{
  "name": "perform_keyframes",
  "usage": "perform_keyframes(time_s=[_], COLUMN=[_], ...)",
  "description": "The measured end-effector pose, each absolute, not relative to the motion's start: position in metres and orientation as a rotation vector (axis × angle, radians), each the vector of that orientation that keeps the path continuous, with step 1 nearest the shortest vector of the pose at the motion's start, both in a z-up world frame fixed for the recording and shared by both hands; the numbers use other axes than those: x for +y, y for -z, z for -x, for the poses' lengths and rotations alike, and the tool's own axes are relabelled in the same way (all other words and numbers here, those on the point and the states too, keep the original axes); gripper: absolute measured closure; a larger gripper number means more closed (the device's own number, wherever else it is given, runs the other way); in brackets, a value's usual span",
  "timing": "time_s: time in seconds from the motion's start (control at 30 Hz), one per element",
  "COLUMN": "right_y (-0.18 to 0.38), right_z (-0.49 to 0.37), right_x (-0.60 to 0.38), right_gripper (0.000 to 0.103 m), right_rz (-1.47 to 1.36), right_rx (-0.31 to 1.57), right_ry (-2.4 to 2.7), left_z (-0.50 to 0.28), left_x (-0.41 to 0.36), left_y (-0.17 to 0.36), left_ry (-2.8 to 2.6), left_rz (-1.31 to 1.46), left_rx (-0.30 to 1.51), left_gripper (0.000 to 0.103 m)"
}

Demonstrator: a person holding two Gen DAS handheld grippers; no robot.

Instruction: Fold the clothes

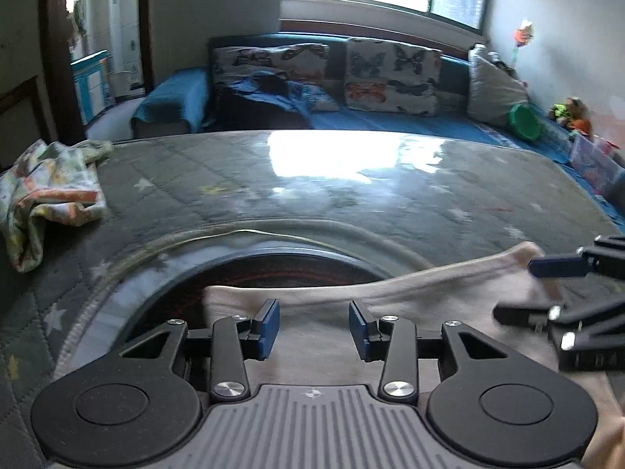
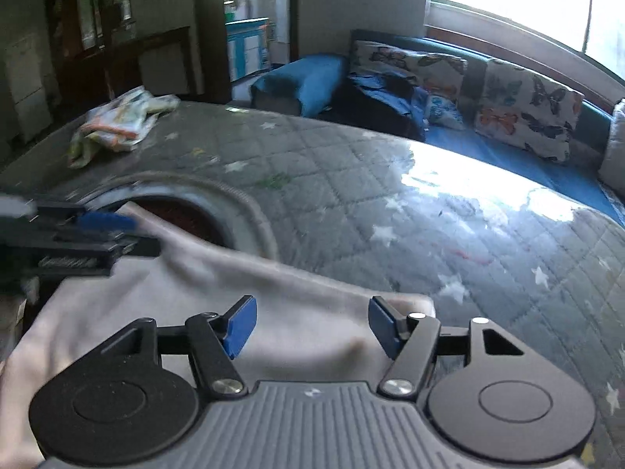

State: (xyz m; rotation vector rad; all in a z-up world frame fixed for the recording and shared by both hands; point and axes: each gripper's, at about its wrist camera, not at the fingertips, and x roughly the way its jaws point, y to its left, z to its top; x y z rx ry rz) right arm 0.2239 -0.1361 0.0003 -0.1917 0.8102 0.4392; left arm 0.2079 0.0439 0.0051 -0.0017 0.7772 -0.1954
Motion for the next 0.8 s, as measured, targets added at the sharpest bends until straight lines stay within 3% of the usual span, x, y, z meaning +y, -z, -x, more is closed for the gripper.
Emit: perform_keyframes(time_s=[0.37, 0.8], right_y=[0.003, -0.008], right_z=[-0.124, -0.046], right_x=[-0.142, -0.159], right_gripper=[0.038, 0.035], right_rz=[0.332, 0.324], right_rx=[0.839, 0.819], right_ry=[-0.519, -0.557], left_z=[-0.191, -0.186], left_x=[-0.016, -0.01], left_y=[0.007, 0.003], left_ry=[0.292, 0.281], left_rz=[-0.067, -0.042], left_rx=[0.805, 0.789], left_gripper=[0.057, 0.048])
